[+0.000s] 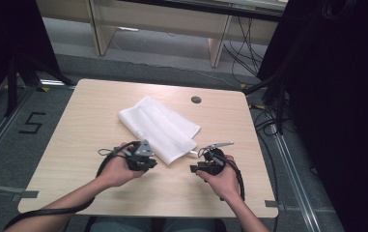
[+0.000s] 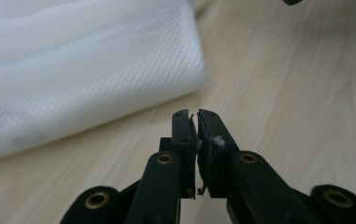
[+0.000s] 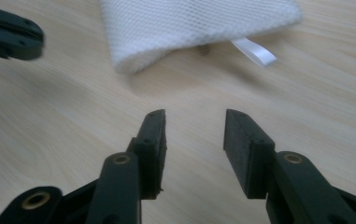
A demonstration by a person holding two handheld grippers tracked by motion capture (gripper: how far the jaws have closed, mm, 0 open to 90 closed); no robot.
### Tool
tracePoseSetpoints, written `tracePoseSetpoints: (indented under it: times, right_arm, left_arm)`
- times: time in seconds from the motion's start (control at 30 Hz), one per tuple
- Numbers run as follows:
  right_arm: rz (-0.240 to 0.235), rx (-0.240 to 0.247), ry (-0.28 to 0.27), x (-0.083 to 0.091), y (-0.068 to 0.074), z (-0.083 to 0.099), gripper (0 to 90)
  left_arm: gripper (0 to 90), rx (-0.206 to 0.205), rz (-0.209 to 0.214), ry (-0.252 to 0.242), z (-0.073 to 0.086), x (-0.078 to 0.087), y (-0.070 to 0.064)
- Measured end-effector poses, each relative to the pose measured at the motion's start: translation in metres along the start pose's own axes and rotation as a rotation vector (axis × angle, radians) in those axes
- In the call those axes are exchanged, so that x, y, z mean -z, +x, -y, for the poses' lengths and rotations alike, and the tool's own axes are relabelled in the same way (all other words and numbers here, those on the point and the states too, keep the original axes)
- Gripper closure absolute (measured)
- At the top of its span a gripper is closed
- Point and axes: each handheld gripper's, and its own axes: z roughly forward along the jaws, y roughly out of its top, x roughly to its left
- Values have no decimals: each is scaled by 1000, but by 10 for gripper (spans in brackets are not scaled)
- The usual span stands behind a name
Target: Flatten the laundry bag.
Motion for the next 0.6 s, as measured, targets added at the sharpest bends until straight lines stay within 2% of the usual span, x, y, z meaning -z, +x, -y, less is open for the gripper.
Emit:
tracePoseSetpoints:
  times: [0.03, 0.07, 0.1, 0.13, 0.17, 0.2, 0.23, 0.27, 0.3, 0.33, 0.37, 0.4, 0.47, 0.5, 0.53, 0.57, 0.6]
  right_arm:
    - [-14, 3, 1, -4, 1, -3, 586]
    - [-13, 1, 9, -6, 3, -6, 581]
    - [-26, 0, 6, -9, 6, -9, 576]
    - [-20, 8, 16, -12, 8, -12, 563]
    - [-27, -1, 19, -16, 11, -15, 548]
    - [-27, 10, 56, -17, 13, -18, 542]
    - [-26, 17, 58, -21, 14, -20, 534]
    - [-41, -5, 70, -24, 18, -23, 528]
    - [-45, -2, 75, -26, 20, -25, 523]
    - [-48, -2, 79, -29, 21, -28, 522]
    - [-63, -35, 84, -32, 26, -30, 521]
    - [-68, -36, 83, -35, 27, -33, 521]
    - [-81, -72, 89, -41, 31, -36, 522]
    - [-81, -72, 89, -41, 31, -36, 522]
    - [-84, -87, 95, -45, 32, -37, 522]
    - [-80, -92, 107, -48, 33, -38, 523]
    - [-78, -110, 116, -51, 35, -38, 523]
  left_arm:
    - [837, 5, -10, -1, 6, 7, 4]
    - [836, 31, -8, -4, 13, 14, 7]
    - [833, 31, -8, -4, 13, 14, 7]
    - [829, 86, -5, -23, 28, 27, 12]
    - [825, 86, -5, -23, 28, 27, 12]
    - [819, 91, -21, -22, 36, 33, 14]
    - [814, 115, -39, -35, 50, 44, 16]
    - [811, 145, -37, -47, 55, 49, 17]
    - [810, 145, -37, -47, 55, 49, 17]
    - [811, 190, -27, -73, 63, 58, 16]
    - [812, 190, -27, -73, 63, 58, 16]
    - [813, 187, -35, -79, 66, 64, 14]
    - [812, 173, -32, -80, 67, 65, 13]
    - [812, 188, -29, -81, 67, 65, 11]
    - [811, 167, -30, -78, 66, 65, 11]
    - [809, 186, -26, -80, 66, 64, 10]
    - [806, 178, -30, -75, 65, 63, 10]
